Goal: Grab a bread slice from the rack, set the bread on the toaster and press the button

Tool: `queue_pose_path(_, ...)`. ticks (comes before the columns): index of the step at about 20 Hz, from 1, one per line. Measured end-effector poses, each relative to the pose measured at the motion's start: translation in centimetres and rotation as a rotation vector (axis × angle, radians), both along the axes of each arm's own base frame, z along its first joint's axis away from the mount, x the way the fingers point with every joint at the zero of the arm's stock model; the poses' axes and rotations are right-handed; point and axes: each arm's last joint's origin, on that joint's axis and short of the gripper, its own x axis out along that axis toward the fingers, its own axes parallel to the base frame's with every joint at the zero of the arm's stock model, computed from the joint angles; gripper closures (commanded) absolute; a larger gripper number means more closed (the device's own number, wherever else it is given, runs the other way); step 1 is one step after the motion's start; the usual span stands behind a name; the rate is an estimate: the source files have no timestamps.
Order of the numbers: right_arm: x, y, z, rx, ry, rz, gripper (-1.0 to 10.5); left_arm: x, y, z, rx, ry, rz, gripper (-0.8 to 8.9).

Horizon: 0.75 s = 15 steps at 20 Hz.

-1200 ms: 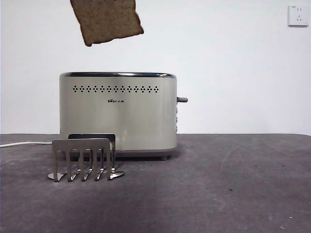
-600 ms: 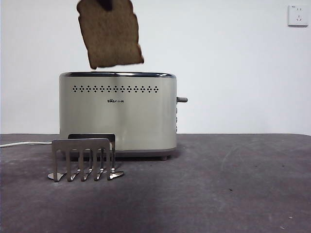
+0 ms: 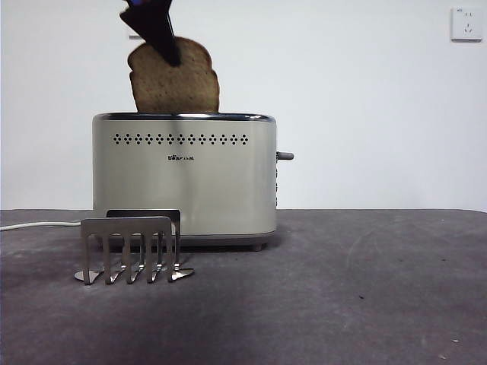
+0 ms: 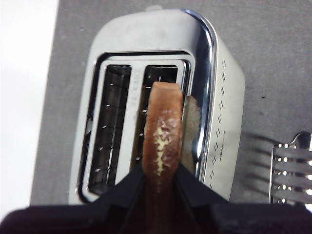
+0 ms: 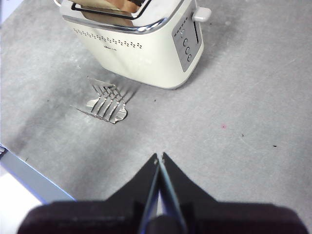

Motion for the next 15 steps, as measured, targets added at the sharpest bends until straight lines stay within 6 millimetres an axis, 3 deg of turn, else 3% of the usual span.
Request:
queue_pose_path(4,0.2,0.0,-0.1,-0.001,0.007,0.001,9.6,0.7,-0.1,-0.2,-0.026,-0.018,-0.006,7.92)
queue_pose_path(7,0.7,0.1,-0.3,-0.003,0.024,0.0,9.6,1.5,-0.4,-0.4,-0.063,-0.031,-0.004,5.06)
queue_pose_path(8,0.8,0.1,-0.4,-0.003,0.028,0.001,9.6,1.8,-0.6,-0.5,-0.079,-0.043,-0.003,4.65)
queue_pose_path(15,2.0,0.2,-0.9,-0.009,0.044,0.006,9.6,2.8,-0.9,-1.0,-0.133,-0.051,0.056,4.63)
